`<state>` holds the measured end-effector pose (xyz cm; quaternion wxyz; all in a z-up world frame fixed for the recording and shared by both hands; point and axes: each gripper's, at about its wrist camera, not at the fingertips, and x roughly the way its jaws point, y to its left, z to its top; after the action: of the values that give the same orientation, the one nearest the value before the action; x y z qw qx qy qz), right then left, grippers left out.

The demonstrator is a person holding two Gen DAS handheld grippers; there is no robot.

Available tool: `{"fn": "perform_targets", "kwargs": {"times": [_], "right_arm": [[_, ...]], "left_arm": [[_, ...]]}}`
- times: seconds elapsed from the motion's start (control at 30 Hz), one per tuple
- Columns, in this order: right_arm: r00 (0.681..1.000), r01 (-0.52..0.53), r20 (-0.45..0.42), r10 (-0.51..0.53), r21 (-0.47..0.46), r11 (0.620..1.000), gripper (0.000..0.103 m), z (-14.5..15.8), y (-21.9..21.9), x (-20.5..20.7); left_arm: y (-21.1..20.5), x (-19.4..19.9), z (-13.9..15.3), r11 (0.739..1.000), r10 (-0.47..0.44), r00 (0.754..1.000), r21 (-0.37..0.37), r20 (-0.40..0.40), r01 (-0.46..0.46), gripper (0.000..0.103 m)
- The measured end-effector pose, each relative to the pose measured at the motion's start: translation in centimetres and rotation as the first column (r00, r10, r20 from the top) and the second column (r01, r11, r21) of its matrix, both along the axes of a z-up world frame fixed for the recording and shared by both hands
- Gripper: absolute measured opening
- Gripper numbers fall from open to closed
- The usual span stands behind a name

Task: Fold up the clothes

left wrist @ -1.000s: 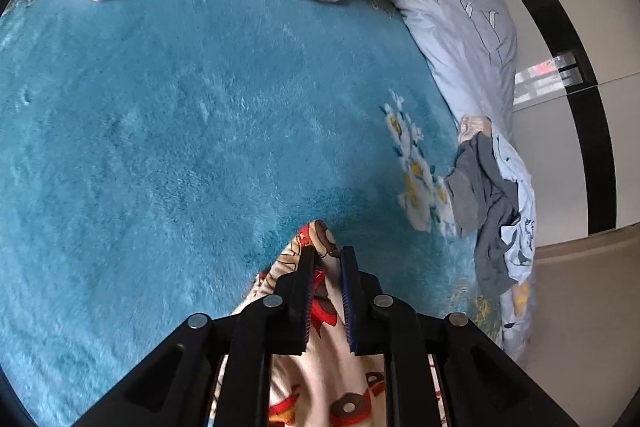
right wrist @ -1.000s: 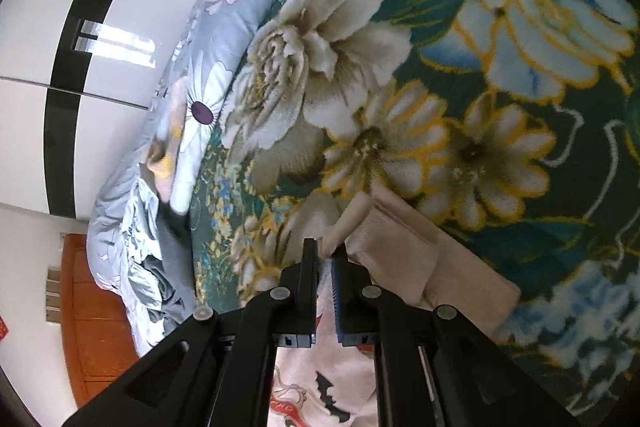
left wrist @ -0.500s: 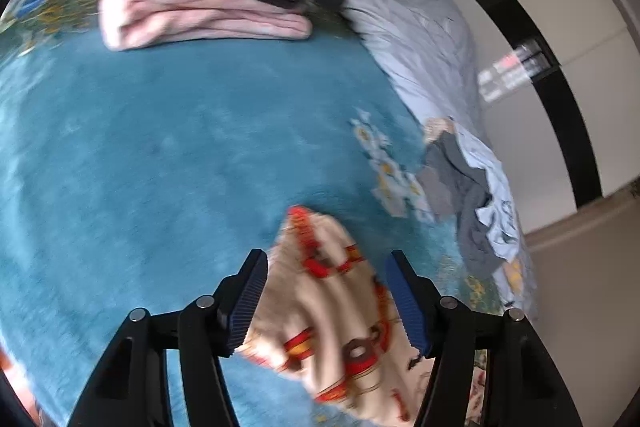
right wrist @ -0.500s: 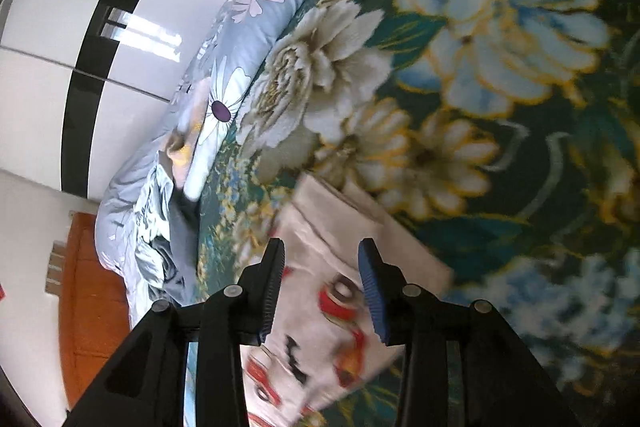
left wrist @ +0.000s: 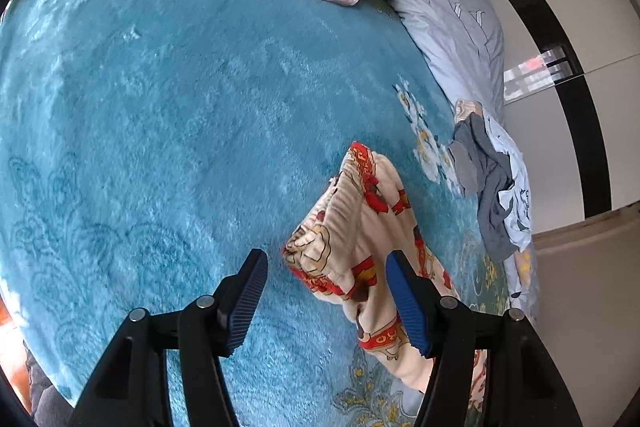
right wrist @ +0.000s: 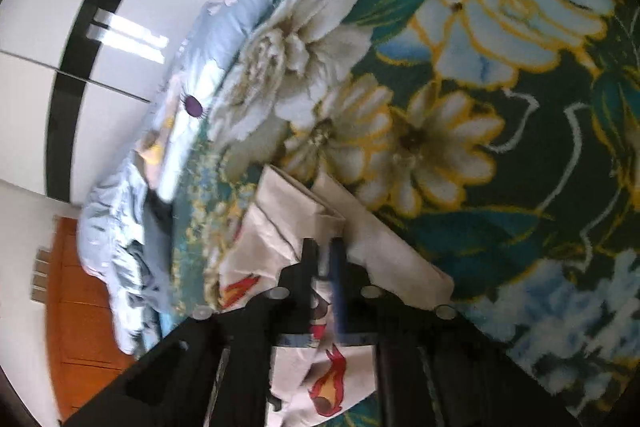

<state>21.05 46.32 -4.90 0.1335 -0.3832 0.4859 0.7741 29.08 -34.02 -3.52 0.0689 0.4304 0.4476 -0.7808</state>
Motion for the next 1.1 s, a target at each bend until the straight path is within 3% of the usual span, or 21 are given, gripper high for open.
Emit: {"fn": "perform_targets", "kwargs": {"times": [0.2,0.3,0.5,0.87,1.0,1.1], "right_arm": [[0.993,-0.009,-0.112,0.023,0.127,0.992,0.005,4.1,-0.1,2.9],[0.998,-0.036,-0.042,0.043,0.156,0.987,0.005,3.3,0.3,3.6],[1.0,-0.02,0.017,0.019,0.117,0.993,0.005,0.6,0.6,3.9],[0.997,-0.071,0.045,0.064,0.173,0.982,0.006,1.4,-0.2,3.8],[0.999,-0.048,0.003,0.048,0.137,0.989,0.007,2.0,0.4,5.2],[1.0,-0.027,-0.012,0.029,0.133,0.991,0.016,2.3,0.9,6.4]], "left_arm": [[0.0,0.0,0.0,1.0,0.004,1.0,0.007,-0.001,-0.004,0.066],[0.3,-0.3,-0.3,1.0,-0.002,1.0,0.013,0.004,0.002,0.066],[0.6,-0.1,-0.6,1.0,-0.012,1.0,0.004,0.026,0.012,0.066],[0.7,-0.2,-1.9,0.999,-0.012,1.0,0.048,0.023,0.011,0.066],[0.6,-0.5,-2.5,0.997,-0.007,1.0,0.078,0.014,0.006,0.066],[0.7,-0.8,-2.8,0.996,-0.003,1.0,0.086,-0.013,0.004,0.066]]}}
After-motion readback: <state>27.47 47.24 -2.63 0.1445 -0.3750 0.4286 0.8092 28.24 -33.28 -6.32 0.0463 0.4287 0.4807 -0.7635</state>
